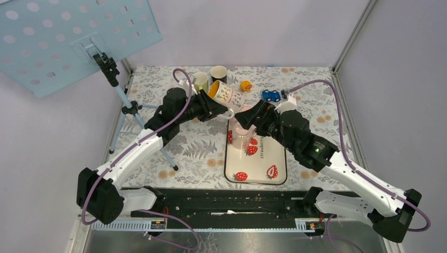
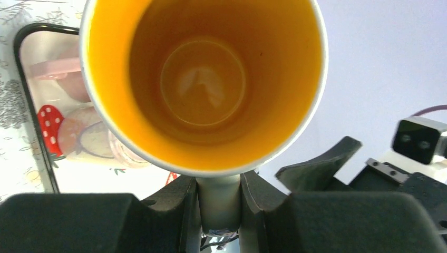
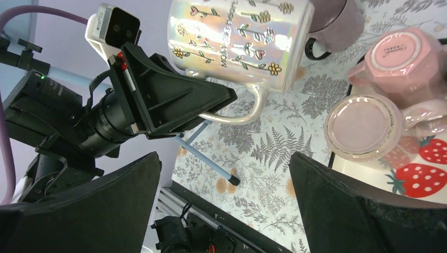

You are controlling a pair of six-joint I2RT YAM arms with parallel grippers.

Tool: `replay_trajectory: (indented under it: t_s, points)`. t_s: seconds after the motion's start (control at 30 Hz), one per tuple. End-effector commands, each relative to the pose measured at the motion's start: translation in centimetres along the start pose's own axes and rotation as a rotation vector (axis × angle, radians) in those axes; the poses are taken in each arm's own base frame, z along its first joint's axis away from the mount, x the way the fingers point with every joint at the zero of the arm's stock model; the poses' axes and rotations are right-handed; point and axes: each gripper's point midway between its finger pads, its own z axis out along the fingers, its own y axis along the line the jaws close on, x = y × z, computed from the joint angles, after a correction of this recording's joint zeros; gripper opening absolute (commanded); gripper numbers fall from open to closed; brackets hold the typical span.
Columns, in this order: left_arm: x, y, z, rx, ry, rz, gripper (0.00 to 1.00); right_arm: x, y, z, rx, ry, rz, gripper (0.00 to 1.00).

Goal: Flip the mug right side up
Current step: Turn over the cup on the tray.

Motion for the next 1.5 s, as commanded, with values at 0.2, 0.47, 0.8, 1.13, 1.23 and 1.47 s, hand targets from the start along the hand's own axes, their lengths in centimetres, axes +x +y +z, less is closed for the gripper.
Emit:
replay_trajectory:
  t_s: [0.2,0.47,0.8,1.13,1.23,1.47]
  points:
    - [-5.5,-4.7,-4.6,0.028,-0.217,0.217,0.0,-0.5,-0.6,-0.5,0.1,0.062,-0.164,1.0]
    - [-6.2,-1.5,-4.9,-0.101,-0.238,0.242,0.0,-2.0,-4.0,0.3,0.158,0.09,-0.129,1.0]
    - [-7.1,2.7,-3.5,-0.245,-0.253,0.284,0.0,-3.7,-8.5,0.5,0.218,0.085,-0.077,0.99]
    - [-7.4,7.4,-2.1,-0.389,-0.25,0.315,0.0,-2.6,-9.9,0.4,0.221,0.111,-0.057,1.0]
    - [-7.3,8.5,-1.6,-0.41,-0.245,0.318,0.0,-2.3,-10.2,0.4,0.223,0.117,-0.058,1.0]
    - [-7.0,11.1,-0.9,-0.487,-0.266,0.342,0.0,-2.2,-10.2,0.6,0.214,0.119,-0.058,1.0]
